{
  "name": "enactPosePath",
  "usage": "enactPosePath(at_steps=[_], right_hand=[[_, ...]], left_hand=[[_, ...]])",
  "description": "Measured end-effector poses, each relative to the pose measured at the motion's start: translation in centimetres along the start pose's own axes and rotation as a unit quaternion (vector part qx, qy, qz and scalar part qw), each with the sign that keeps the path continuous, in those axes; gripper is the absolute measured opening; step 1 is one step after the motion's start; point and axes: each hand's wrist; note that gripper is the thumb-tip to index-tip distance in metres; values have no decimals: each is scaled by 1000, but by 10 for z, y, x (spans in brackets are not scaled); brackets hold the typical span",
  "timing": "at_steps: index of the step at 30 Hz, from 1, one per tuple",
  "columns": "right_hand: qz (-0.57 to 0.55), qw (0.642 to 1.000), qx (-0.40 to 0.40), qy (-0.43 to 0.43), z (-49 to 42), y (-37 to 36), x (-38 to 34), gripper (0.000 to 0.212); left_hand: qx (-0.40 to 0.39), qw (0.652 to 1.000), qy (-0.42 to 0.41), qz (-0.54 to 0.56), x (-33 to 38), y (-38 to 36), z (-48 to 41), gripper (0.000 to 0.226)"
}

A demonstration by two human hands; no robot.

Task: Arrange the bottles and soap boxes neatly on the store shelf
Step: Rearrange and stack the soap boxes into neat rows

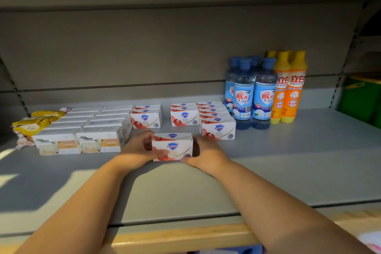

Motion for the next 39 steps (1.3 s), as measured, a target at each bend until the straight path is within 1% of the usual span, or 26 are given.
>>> enactPosePath(at_steps=[2,3,5,7,9,12,14,17,20,28,35,39], right_hand=[[126,991,-30,15,4,-5,0,47],[162,986,-40,23,6,-7,0,48],[187,979,-65,40,9,-6,2,47],[187,975,-106,53,10,-3,5,51],[190,971,-132,59,11,0,7,58],[186,974,-117,58,10,-1,7,61],[180,977,-100,52,9,-2,6,60],[162,982,-80,46,9,-2,7,55],[155,984,-75,50,10,-5,9,51],[130,987,-74,49,4,-2,11,54],[124,988,-75,48,2,-3,12,57],[126,989,-67,48,1,-4,13,57]], left_hand=[[20,1000,18,-13,-5,0,-6,33],[32,999,26,-4,-8,1,-8,37],[50,998,27,17,-11,-1,-10,49],[65,998,8,-5,-13,-4,-10,56],[80,995,-12,-65,-12,-10,-13,52],[98,984,-23,-147,-4,-14,-23,48],[95,980,-24,-173,3,-15,-33,49],[90,981,-9,-170,14,-16,-47,51],[101,978,14,-182,19,-25,-60,53],[124,980,39,-152,29,-51,-85,55],[99,986,41,-129,24,-60,-100,61],[130,983,42,-123,24,-63,-108,60]])
Point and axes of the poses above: each hand's wrist, its own z-axis away from the middle knuckle, its own y-axis out of the back of the hand, x = y × z, and after that the axes turned 11 degrees about y, right-handed
